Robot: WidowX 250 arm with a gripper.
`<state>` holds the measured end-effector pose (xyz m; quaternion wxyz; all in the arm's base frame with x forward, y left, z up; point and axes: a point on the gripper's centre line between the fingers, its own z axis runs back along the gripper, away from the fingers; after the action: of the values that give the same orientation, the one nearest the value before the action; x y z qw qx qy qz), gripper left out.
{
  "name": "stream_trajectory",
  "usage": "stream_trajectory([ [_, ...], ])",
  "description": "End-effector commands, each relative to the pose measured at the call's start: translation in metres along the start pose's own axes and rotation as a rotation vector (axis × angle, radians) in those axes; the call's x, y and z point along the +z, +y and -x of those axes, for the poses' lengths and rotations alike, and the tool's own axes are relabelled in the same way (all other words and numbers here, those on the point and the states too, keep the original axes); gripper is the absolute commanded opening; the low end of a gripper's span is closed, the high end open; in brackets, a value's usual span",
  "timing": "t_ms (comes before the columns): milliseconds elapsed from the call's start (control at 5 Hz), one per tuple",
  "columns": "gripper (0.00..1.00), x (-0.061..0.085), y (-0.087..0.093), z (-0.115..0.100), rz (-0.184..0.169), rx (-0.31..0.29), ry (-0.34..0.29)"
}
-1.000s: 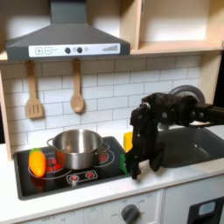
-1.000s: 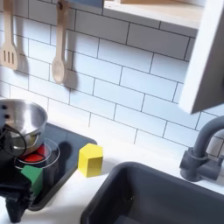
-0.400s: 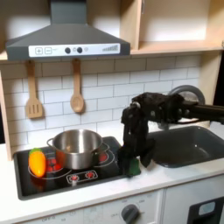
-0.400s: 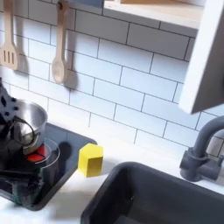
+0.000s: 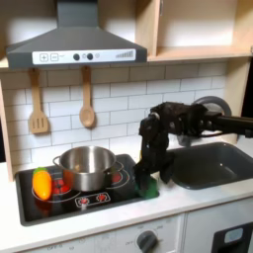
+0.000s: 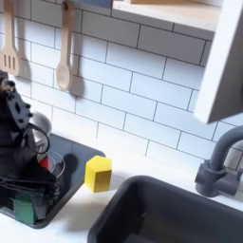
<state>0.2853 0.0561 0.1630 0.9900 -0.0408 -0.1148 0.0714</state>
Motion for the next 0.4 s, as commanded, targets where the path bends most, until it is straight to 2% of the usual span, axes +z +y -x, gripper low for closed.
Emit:
stream_trajectory([
  [0, 1.00, -0.0054, -0.0067, -0.0015, 0.002, 0.017, 0.011],
  [200, 1.00, -0.0067, -0.0034, -0.0048, -0.010, 0.036, 0.009],
])
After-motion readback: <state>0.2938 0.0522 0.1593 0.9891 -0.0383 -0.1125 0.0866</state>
